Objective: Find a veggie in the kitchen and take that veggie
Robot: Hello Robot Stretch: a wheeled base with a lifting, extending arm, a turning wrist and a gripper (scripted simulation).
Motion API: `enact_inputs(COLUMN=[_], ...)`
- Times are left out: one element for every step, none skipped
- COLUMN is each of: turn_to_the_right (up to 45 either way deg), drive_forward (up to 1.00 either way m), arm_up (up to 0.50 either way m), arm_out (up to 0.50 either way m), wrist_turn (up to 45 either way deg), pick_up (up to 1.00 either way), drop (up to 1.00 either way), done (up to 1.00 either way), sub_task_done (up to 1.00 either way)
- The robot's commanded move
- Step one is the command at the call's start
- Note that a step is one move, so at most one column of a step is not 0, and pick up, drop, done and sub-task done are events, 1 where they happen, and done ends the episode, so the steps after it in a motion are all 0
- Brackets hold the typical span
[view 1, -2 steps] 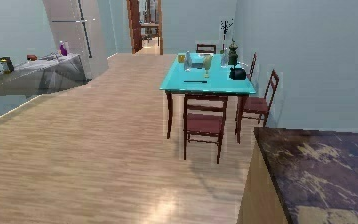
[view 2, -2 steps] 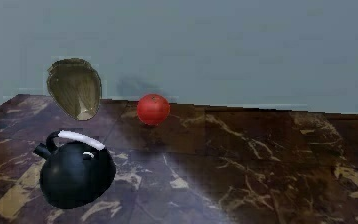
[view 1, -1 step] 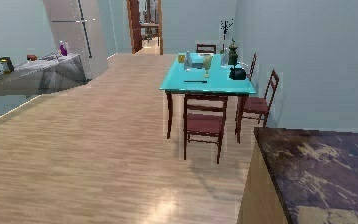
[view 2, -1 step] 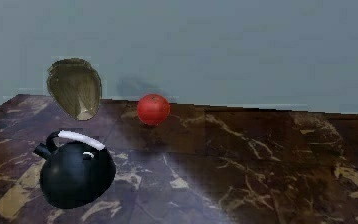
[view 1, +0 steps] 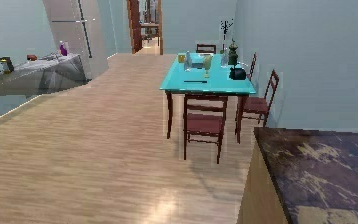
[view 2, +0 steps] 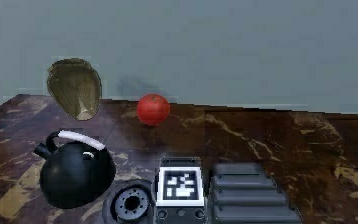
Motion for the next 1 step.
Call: enact_inputs(turn_to_the_right=[0.0], drive_forward=[0.00], arm_up=[0.00], arm_out=[0.34], wrist_turn=[0.0], pick_up=[0.00], drop=[0.00], done=[0.00], sub_task_done=[0.00])
